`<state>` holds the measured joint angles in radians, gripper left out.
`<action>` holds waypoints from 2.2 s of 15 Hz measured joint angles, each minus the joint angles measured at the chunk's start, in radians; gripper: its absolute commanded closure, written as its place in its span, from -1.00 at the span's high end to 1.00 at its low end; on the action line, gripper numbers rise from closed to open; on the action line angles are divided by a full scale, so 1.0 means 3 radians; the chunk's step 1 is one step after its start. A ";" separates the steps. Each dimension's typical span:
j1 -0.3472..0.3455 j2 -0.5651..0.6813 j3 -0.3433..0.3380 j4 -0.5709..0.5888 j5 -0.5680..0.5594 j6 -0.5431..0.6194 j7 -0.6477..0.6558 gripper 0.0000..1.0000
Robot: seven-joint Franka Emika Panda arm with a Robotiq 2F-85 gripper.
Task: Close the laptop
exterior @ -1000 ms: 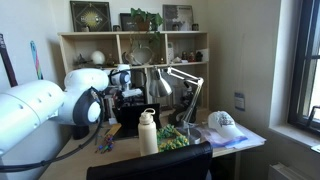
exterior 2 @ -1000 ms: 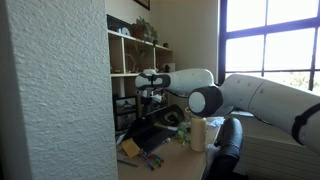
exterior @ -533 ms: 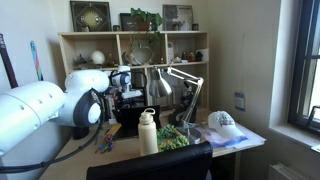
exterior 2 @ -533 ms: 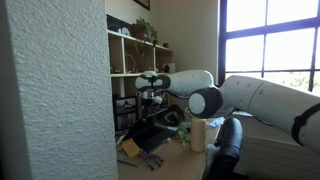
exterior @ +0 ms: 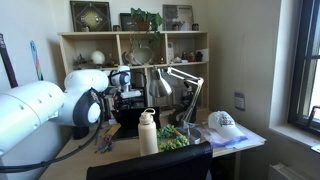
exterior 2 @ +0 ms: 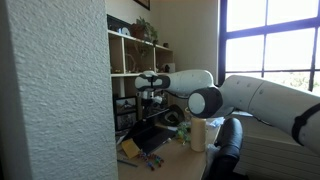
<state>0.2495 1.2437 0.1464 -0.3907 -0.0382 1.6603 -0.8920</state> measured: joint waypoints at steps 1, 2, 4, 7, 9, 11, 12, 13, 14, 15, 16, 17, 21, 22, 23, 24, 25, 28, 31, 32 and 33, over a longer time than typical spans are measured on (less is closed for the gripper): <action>0.0006 -0.0009 0.0000 0.0001 0.0000 -0.0084 0.0038 1.00; 0.0013 -0.0017 0.0000 0.0001 0.0000 -0.0177 0.0066 1.00; 0.0021 -0.0032 0.0000 0.0002 0.0002 -0.0362 0.0125 1.00; 0.0023 -0.0042 0.0001 0.0002 0.0004 -0.0485 0.0185 1.00; 0.0023 -0.0045 0.0001 0.0002 0.0005 -0.0505 0.0214 1.00; 0.0023 -0.0045 0.0001 0.0002 0.0006 -0.0548 0.0227 1.00; 0.0022 -0.0045 0.0001 0.0002 0.0006 -0.0597 0.0227 1.00; 0.0021 -0.0044 0.0001 0.0001 0.0006 -0.0654 0.0228 1.00; 0.0020 -0.0042 0.0001 -0.0003 0.0007 -0.0717 0.0228 1.00; 0.0018 -0.0037 0.0001 -0.0005 0.0008 -0.0780 0.0228 1.00; 0.0016 -0.0027 0.0001 -0.0007 0.0008 -0.0845 0.0228 1.00; 0.0011 -0.0016 0.0003 -0.0009 0.0020 -0.0957 0.0245 1.00; -0.0041 0.0051 0.0009 -0.0052 0.0120 -0.1518 0.0409 1.00; -0.0052 0.0092 0.0009 -0.0031 0.0136 -0.1615 0.0429 1.00; -0.0061 0.0121 0.0009 -0.0035 0.0140 -0.1632 0.0429 1.00; -0.0065 0.0144 0.0009 -0.0041 0.0140 -0.1632 0.0429 1.00; -0.0064 0.0164 0.0009 -0.0040 0.0140 -0.1627 0.0429 1.00; -0.0054 0.0189 0.0009 -0.0038 0.0140 -0.1535 0.0429 1.00; -0.0030 0.0213 0.0003 0.0023 0.0131 -0.1349 0.0429 1.00; -0.0021 0.0216 0.0003 0.0024 0.0124 -0.1240 0.0429 1.00; -0.0011 0.0232 -0.0005 0.0044 0.0112 -0.1160 0.0427 1.00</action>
<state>0.2463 1.3134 0.1448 -0.3774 -0.0046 1.3123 -0.7637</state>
